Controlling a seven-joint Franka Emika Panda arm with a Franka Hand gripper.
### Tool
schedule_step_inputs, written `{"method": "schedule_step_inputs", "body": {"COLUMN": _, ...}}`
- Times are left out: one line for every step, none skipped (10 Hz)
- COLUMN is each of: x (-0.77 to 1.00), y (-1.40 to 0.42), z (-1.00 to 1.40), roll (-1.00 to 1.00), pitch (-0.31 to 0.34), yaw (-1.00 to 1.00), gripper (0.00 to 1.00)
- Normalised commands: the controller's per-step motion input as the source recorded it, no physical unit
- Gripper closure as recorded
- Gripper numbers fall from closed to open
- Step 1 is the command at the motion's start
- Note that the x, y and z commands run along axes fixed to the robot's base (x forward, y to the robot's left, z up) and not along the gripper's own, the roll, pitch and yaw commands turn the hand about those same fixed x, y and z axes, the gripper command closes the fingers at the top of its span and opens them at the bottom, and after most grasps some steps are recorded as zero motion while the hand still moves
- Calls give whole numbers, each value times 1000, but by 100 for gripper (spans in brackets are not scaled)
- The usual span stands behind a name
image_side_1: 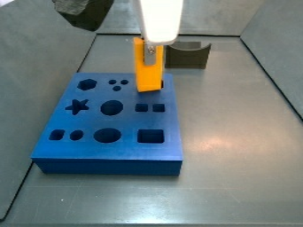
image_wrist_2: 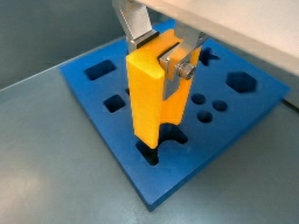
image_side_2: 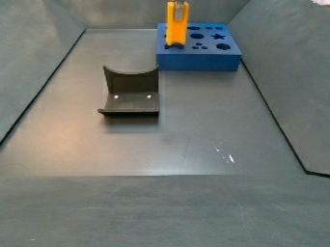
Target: Insert the arch object.
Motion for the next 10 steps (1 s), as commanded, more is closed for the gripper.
{"method": "schedule_step_inputs", "body": {"x": 0, "y": 91, "z": -100, "roll": 36, "pitch": 147, "yaw": -863, "gripper": 100}}
{"method": "schedule_step_inputs", "body": {"x": 11, "y": 60, "z": -97, "roll": 11, "pitch": 93, "yaw": -629, "gripper": 100}}
{"method": "schedule_step_inputs", "body": {"x": 0, "y": 26, "z": -137, "roll": 29, "pitch": 47, "yaw": -180, "gripper": 100}}
{"method": "schedule_step_inputs", "body": {"x": 89, "y": 0, "z": -180, "roll": 97, "pitch": 50, "yaw": -34, "gripper": 100}}
{"method": "schedule_step_inputs", "body": {"x": 229, "y": 0, "z": -229, "roll": 124, "pitch": 56, "yaw": -63, "gripper": 100}}
{"method": "schedule_step_inputs", "body": {"x": 226, "y": 14, "z": -246, "roll": 134, "pitch": 60, "yaw": -26, "gripper": 100}}
{"method": "schedule_step_inputs", "body": {"x": 151, "y": 31, "z": -263, "roll": 127, "pitch": 49, "yaw": 0, "gripper": 100}}
{"method": "schedule_step_inputs", "body": {"x": 209, "y": 37, "z": -257, "roll": 127, "pitch": 64, "yaw": 0, "gripper": 100}}
{"method": "schedule_step_inputs", "body": {"x": 106, "y": 46, "z": -271, "roll": 137, "pitch": 51, "yaw": 0, "gripper": 100}}
{"method": "schedule_step_inputs", "body": {"x": 0, "y": 91, "z": -243, "roll": 116, "pitch": 36, "yaw": -17, "gripper": 100}}
